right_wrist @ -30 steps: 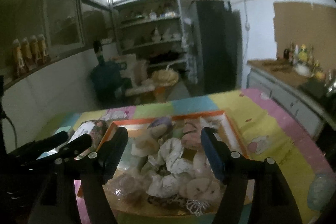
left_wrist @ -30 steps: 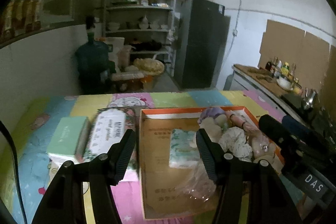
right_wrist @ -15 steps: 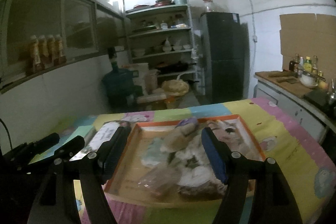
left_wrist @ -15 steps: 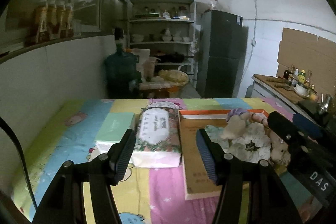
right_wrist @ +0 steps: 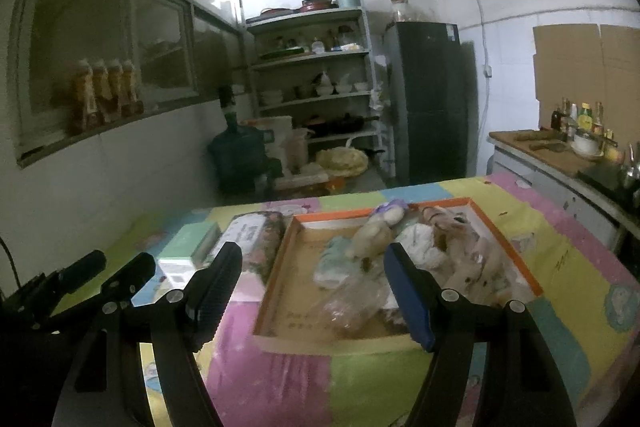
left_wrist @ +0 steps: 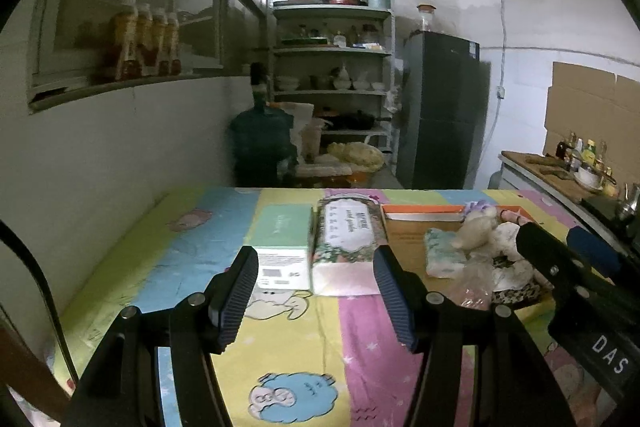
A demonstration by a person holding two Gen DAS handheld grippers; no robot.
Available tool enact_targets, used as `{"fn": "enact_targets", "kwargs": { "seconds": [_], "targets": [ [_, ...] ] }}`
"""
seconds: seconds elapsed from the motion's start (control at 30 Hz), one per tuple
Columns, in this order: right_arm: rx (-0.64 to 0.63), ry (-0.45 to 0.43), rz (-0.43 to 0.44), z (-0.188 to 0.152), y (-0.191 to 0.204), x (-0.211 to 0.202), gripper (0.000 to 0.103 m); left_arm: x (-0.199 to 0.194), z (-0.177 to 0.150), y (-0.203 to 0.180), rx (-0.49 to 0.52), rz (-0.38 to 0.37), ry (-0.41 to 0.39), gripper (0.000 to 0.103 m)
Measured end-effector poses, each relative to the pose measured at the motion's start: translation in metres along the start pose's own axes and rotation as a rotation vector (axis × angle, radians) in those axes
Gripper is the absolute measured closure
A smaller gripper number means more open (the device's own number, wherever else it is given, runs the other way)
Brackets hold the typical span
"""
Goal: Organize soft objects
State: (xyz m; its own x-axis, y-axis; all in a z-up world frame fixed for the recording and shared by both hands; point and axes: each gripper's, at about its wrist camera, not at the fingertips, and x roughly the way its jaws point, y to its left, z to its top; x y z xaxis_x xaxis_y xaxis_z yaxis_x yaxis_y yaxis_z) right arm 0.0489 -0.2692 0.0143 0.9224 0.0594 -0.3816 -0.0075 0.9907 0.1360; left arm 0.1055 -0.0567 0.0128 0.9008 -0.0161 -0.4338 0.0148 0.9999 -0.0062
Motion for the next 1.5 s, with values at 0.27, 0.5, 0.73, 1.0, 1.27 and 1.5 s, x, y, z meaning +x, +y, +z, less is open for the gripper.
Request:
{"fn": "enact_targets", "kwargs": {
  "seconds": [0.27, 0.5, 0.73, 1.0, 1.27, 1.5],
  "targets": [
    [-0.042, -0.018, -0.027, -0.013, 0.029, -0.028, 0.028, -0.028, -0.008, 0.019, -0.022, 0.021, -0.025, 0.043],
    [-0.046, -0.029, -0.022, -0.022, 0.043, -0.051, 0.028, -0.057, -0.017, 0.026, -0.019, 0.020, -0.047, 0.043],
    [-0.046, -0.037, -0.015, -0.028, 0.052, -0.069, 0.028, -0.076, -0.021, 0.032, -0.022, 0.026, -0.069, 0.043],
    [-0.063, -0.057, -0.007, -0.031, 0.059, -0.086, 0.028, -0.094, -0.025, 0.034, -0.026, 0.026, -0.091, 0.043],
    [-0.068, -0.075, -0.011, -0.031, 0.061, -0.096, 0.028, -0.104, -0.025, 0.036, -0.030, 0.025, -0.109, 0.043],
    [-0.074, -0.079, -0.010, -0.031, 0.060, -0.099, 0.028, -0.107, -0.026, 0.039, -0.036, 0.027, -0.114, 0.043]
  ]
}}
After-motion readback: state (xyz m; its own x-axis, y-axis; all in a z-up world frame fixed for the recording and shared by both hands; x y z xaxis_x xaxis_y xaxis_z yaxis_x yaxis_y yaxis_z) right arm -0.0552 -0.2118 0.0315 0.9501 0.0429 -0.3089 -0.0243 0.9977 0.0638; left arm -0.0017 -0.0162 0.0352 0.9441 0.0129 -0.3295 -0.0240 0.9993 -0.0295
